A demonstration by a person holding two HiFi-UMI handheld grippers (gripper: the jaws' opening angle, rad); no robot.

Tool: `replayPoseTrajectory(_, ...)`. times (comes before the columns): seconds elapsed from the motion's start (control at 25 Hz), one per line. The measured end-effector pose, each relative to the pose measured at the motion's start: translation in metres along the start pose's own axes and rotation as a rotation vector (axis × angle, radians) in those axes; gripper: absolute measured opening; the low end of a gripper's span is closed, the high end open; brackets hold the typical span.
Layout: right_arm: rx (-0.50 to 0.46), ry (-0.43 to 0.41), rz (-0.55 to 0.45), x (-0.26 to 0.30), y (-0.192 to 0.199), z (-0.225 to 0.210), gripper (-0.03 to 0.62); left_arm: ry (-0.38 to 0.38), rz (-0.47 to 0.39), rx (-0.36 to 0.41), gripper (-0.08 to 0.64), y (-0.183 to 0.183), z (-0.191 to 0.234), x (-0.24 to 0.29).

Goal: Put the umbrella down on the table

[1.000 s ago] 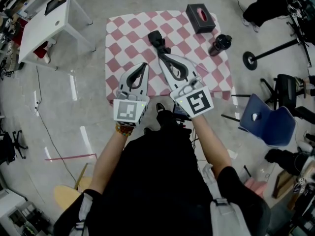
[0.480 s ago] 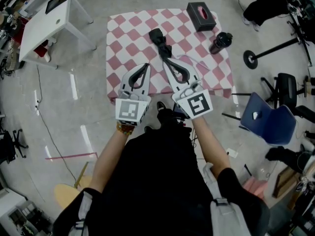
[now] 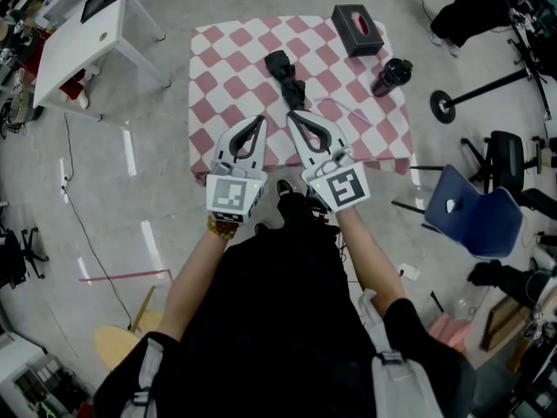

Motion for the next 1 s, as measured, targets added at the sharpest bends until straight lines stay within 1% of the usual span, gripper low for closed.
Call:
replayPoseTrajectory(0.2,-0.008,0.006,0.027,-0.0006,0.0043,0.002,0.015,0.004,-0.003,0.005,0.015,0.0011,0.0002,0.0003)
replayPoseTrajectory(0.4,-0.008,0.005,0.031,0.0022,0.004,0.0012,0.015,0.01,-0.006,-0.003,0.015,-0.0006,0.0017,0.0027)
replayPoseTrajectory(0.52,-0.005,0.003,0.029,0.0038,0.003,0.0003,0.015,0.007,-0.011,0.009,0.015,0.0022,0.0033,0.0029)
replayPoseTrajectory(1.0,-0.004,-0.005,0.04,0.0081,0.0048,-0.0048,0.015,-0.003,-0.001,0.004,0.015,0.0077,0.0082,0.0025)
Point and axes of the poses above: the fingertips, and each gripper's own axes: x forward along the fingers, z to its left, y out of its underside, the point moved 5 cm from there along -x, backward along the fingers, and after that the axes turned 8 degrees about -y, right-handed, at the moved point
